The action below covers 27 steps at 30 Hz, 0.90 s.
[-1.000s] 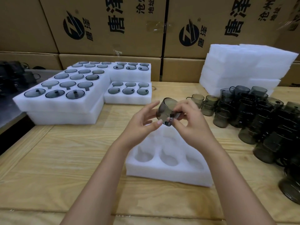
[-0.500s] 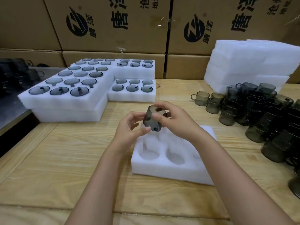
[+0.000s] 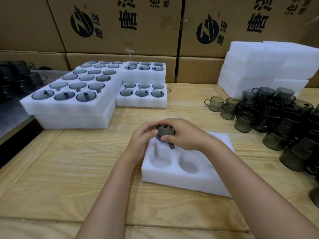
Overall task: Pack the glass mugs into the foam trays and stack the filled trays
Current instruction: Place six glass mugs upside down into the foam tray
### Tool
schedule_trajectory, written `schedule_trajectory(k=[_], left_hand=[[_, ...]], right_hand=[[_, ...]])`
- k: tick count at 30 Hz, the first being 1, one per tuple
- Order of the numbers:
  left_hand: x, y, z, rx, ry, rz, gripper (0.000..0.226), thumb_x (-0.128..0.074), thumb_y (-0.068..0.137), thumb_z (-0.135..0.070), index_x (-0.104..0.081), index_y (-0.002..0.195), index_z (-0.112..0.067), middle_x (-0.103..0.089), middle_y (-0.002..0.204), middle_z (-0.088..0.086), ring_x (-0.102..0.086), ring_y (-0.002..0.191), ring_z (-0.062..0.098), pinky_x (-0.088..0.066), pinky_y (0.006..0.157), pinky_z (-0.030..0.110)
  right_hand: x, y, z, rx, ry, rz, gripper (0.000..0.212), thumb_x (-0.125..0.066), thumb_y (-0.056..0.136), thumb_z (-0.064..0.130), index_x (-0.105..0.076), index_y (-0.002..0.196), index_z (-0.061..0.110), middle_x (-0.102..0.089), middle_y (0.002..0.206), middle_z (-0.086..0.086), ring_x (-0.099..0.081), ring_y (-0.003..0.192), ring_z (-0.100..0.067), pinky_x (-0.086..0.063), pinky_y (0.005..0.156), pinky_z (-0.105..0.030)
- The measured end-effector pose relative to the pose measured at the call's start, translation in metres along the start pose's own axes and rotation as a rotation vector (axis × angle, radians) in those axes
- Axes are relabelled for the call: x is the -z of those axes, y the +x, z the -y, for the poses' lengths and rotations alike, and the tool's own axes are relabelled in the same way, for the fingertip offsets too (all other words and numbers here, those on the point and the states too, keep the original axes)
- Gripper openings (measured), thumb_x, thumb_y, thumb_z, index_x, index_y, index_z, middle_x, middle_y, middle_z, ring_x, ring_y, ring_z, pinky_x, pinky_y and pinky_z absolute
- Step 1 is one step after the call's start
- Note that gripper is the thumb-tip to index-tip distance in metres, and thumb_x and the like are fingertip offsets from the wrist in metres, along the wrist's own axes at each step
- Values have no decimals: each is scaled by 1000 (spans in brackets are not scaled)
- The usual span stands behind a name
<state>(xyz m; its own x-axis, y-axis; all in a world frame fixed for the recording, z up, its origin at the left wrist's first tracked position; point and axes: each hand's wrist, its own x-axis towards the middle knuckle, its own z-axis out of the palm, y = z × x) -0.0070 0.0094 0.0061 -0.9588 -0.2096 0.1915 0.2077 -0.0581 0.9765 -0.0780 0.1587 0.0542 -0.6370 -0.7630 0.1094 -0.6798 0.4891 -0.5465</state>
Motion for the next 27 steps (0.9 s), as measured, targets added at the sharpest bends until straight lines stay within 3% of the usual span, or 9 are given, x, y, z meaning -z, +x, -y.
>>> schedule_trajectory(k=[3,6,10,13,17,19,21,24,27], left_hand=[[-5,-1,1,-38,54,-38,32,-63,80,-9,-62,112,-12,-66,113,2,-60,110,11,-47,93,25],[-9,2,2,-38,55,-88,49,-60,75,-4,-53,122,-14,-56,127,6,-52,117,13,-42,102,28],[-9,5,9,51,-85,-142,57,-53,83,16,-45,129,-18,-57,121,-1,-59,105,5,-49,90,22],[-9,7,13,119,-156,-160,54,-47,86,17,-45,129,-14,-70,103,-5,-67,91,1,-52,81,19],[-11,9,14,135,-169,-171,49,-46,88,14,-47,127,-15,-74,83,-12,-69,80,3,-54,69,16],[-11,9,12,143,-196,-189,50,-49,86,15,-50,125,-16,-74,82,-7,-69,75,8,-54,66,19],[-11,9,11,156,-200,-215,55,-50,81,19,-53,124,-16,-70,85,-1,-68,73,11,-54,66,23],[-9,9,9,148,-157,-293,57,-55,75,17,-58,118,-20,-60,94,6,-66,76,8,-52,67,22],[-8,10,8,115,-169,-350,56,-55,72,15,-59,117,-19,-61,95,5,-62,82,14,-52,72,26]], right_hand=[[2,3,0,-39,33,-19,43,-60,87,34,-54,128,27,-59,124,5,-48,118,-14,-41,97,-34],[-5,13,7,-101,20,-118,41,-42,95,38,-51,130,19,-52,135,-1,-39,129,-22,-32,106,-43],[-36,18,7,-191,-270,94,63,-9,95,57,-15,150,27,-13,158,7,-4,146,-20,3,117,-45],[-40,19,-2,-206,-258,88,69,-2,90,63,-7,151,30,-5,159,10,4,146,-16,11,115,-43],[-37,19,-2,-175,-195,67,68,-10,93,62,-16,150,25,-17,157,8,-7,145,-16,3,115,-42],[-32,18,-2,-159,-66,-19,64,-26,96,56,-31,145,16,-35,150,0,-26,140,-19,-14,115,-39],[-15,13,-11,-203,53,-231,56,-45,94,47,-43,137,13,-45,143,-3,-42,129,-22,-31,108,-38],[25,-6,-49,-399,-42,-618,43,-52,93,33,-52,129,11,-51,136,-7,-50,118,-28,-38,98,-35],[56,-35,-93,-687,-205,-661,42,-48,92,30,-50,128,7,-47,134,-16,-48,118,-37,-40,94,-42]])
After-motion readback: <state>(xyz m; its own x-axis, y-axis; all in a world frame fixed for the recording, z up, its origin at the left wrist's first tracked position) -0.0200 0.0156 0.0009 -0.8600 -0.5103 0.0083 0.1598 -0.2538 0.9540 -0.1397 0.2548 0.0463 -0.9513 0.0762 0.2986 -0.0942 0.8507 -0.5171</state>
